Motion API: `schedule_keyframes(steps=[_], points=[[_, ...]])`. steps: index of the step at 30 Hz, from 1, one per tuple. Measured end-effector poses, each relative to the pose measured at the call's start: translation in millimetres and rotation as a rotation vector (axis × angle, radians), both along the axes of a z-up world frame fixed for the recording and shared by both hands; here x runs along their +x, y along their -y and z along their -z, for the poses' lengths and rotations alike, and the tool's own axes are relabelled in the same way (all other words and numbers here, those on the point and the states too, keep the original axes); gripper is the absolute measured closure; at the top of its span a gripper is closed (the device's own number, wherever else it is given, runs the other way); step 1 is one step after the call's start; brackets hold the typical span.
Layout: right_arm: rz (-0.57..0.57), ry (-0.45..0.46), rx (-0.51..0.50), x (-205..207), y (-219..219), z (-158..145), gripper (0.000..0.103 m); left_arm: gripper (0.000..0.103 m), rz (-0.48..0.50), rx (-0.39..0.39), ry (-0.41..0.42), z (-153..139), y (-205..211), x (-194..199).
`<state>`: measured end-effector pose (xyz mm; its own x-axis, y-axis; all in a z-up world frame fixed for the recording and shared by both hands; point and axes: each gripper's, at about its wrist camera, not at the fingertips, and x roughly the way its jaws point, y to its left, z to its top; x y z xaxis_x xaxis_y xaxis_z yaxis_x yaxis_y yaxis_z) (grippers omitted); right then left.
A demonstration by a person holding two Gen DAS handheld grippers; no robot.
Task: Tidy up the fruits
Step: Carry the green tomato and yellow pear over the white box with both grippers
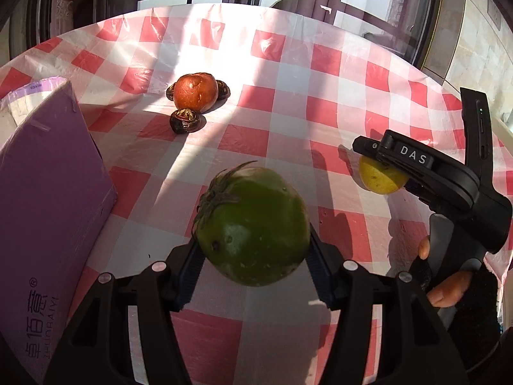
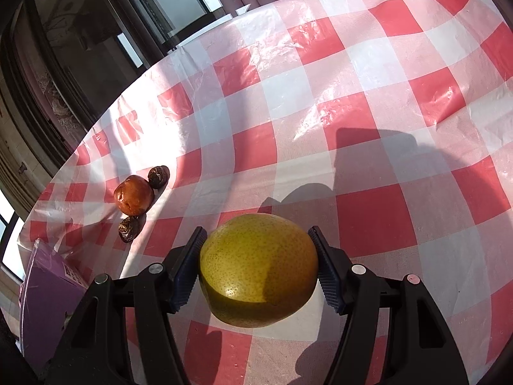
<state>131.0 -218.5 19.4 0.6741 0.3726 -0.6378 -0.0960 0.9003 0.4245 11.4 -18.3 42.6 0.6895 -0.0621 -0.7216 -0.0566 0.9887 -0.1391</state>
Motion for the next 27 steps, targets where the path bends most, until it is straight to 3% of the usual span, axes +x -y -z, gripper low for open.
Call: schedule_keyframes(steps=[5, 9, 13, 20, 27], points=[[-0.012, -0.023, 0.024, -28.1, -3.1, 1.3, 0.04, 0.044, 0.018, 0.042, 0.026, -20.3, -13.9, -33.0], [-0.045, -0.061, -0.019, -49.6, -18.9, 1.9, 0.04, 0.044, 0.022, 0.014, 0.022, -42.3, -34.1, -51.7], [-0.086, -0.089, -0.022, -65.5, -38.6, -6.4, 0.04, 0.044, 0.029, 0.002, 0.069, -74.9, -56.5, -72.6], [-0.246, 0.013, 0.006, -94.7, -104.5, -70.9, 0.04, 0.044, -0.049, -0.018, 0.114, -116.6, -125.4, -96.8], [-0.45, 0.107, 0.011, -127.1, -193.4, -128.4, 0.04, 0.044, -0.175, 0.012, 0.051, -118.7, -206.1, -93.1]])
